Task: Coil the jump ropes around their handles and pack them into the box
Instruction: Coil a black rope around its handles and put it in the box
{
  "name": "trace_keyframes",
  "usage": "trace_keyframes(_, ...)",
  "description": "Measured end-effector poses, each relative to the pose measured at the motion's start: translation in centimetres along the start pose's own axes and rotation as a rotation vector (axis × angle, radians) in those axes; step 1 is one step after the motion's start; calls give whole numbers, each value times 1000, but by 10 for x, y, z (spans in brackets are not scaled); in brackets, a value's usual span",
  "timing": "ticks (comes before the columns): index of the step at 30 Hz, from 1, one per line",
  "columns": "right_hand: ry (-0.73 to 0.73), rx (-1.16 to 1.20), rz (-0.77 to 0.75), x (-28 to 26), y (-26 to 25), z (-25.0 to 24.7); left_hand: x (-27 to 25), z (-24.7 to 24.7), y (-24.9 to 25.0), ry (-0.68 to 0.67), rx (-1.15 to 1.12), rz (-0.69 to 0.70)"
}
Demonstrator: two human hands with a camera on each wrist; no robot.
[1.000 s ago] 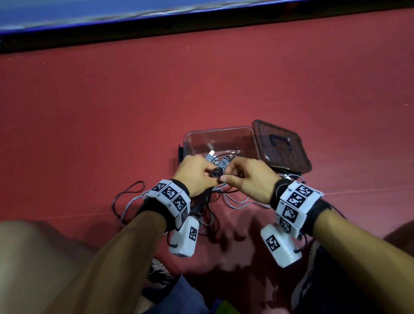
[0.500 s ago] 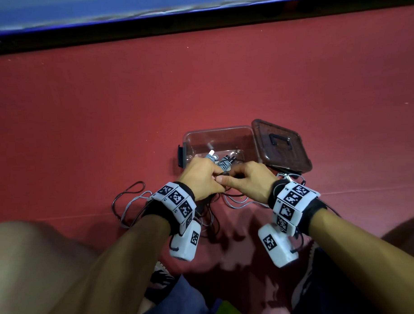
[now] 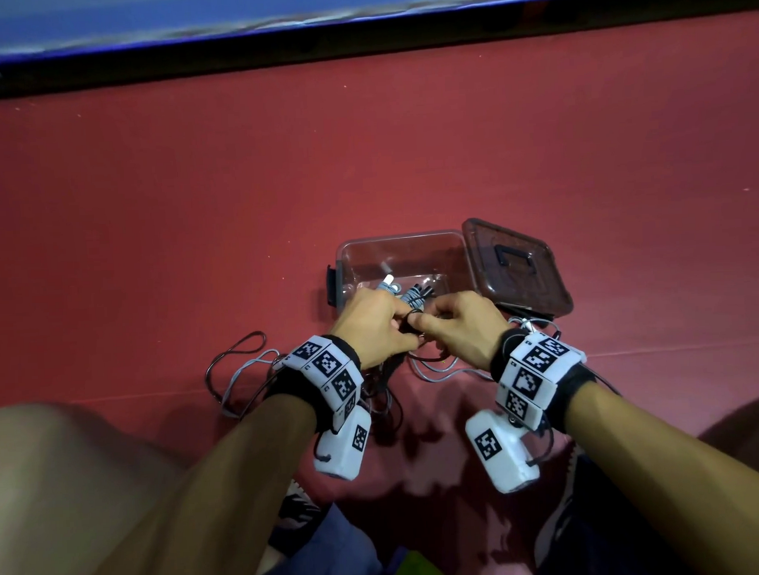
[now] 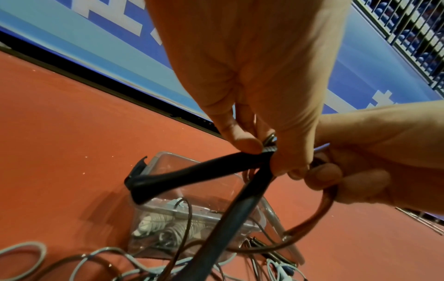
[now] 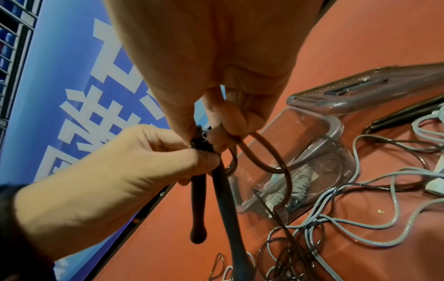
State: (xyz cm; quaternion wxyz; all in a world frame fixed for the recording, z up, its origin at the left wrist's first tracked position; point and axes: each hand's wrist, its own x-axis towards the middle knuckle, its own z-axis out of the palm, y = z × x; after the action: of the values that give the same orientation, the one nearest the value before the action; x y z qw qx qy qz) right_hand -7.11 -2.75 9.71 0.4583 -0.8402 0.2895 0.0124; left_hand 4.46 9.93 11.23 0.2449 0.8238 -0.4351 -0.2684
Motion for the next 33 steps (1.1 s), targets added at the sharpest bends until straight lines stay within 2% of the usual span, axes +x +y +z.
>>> trace_keyframes(6,70,113,23,4,7,5,-2,4,3,-9,37,28)
trace_keyframes(11,69,67,13,4,4,2,-2,4,-1,-14,4,36)
trace_keyframes(18,69,133,78,5,2,-2,-2,5,-5,39,-65,42)
trace_keyframes(22,54,306,118,3,-2,-3,0,4,-9,37,-94,13)
trace_keyframes(28,85,488,148,3,-8,-8,-2,5,-12,-23,-272,-39)
trace_keyframes(33,107,597,172,3,-7,-7,-3,8,-14,28,-259,-18)
